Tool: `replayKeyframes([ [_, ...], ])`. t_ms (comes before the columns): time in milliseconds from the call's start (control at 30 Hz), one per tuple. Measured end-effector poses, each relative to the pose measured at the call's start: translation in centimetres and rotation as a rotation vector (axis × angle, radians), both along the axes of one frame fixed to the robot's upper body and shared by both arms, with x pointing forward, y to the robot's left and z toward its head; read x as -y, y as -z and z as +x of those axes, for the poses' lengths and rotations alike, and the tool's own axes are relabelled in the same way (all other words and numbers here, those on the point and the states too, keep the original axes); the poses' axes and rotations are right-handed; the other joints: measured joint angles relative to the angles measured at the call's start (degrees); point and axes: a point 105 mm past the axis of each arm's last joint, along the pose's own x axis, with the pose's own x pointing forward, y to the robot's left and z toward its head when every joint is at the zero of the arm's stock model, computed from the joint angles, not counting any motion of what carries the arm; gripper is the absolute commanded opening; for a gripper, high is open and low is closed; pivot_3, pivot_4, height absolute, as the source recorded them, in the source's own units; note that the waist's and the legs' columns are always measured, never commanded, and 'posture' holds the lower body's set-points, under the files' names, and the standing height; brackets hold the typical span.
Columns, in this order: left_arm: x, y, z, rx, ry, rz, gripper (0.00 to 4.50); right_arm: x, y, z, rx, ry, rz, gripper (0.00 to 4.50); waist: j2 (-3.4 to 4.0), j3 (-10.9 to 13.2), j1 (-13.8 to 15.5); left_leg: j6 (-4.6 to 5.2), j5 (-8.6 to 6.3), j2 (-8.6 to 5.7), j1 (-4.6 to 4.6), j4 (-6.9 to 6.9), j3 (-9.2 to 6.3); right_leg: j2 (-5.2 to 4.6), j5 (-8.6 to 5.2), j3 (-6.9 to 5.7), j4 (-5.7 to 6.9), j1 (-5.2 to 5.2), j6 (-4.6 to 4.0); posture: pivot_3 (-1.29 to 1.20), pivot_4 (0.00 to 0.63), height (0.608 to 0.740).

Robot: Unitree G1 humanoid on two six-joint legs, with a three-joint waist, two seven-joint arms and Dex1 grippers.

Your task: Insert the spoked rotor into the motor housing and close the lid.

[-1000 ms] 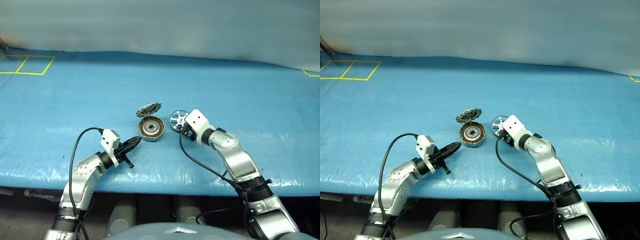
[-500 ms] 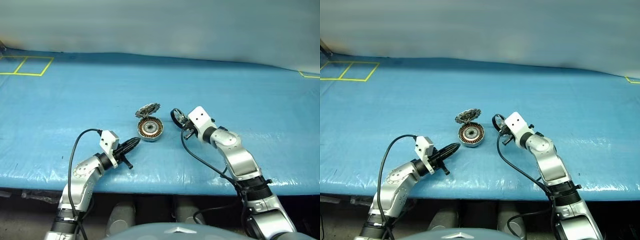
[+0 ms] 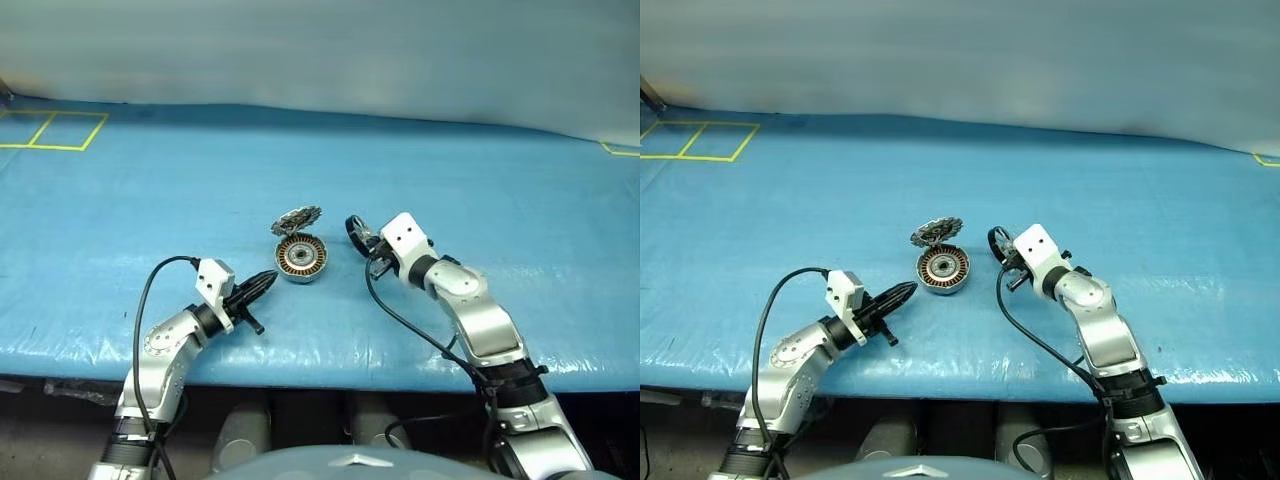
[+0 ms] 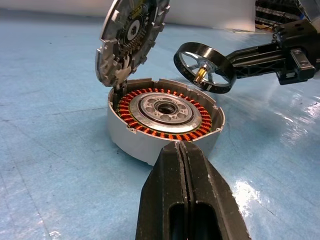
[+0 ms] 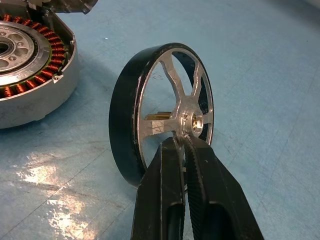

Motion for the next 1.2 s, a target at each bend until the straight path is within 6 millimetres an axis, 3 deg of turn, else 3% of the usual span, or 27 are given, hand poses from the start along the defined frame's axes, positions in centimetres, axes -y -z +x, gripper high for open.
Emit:
replayKeyframes([
  [367,-0.1,-0.4,0.4,0.014,-0.022,-0.023,0.00,-1.8,-2.3,-1.8,0.013,-0.051,0.122,0.01,0.13,0.16,0.16,0.00,0.00,-0.01,-0.10,-0.01,-0.01,-0.02,0.00,-0.01,-0.03,-0.08,0.00,0.00,0.150,0.740],
  [767,-0.2,-0.3,0.3,0.006,-0.011,-0.026,0.00,-3.7,-2.6,-3.4,-0.007,-0.097,0.121,0.01,0.16,0.19,0.15,-0.01,0.00,-0.01,-0.13,-0.02,-0.02,-0.02,-0.01,-0.03,-0.04,-0.10,0.00,0.00,0.150,0.740],
  [1200,-0.4,-0.2,0.2,0.004,-0.006,-0.015,0.00,-5.7,-3.3,-3.8,0.033,-0.175,0.070,0.01,0.16,0.21,0.15,-0.01,-0.01,-0.01,-0.16,-0.02,-0.03,-0.02,-0.01,-0.05,-0.05,-0.13,0.00,0.00,0.150,0.740],
])
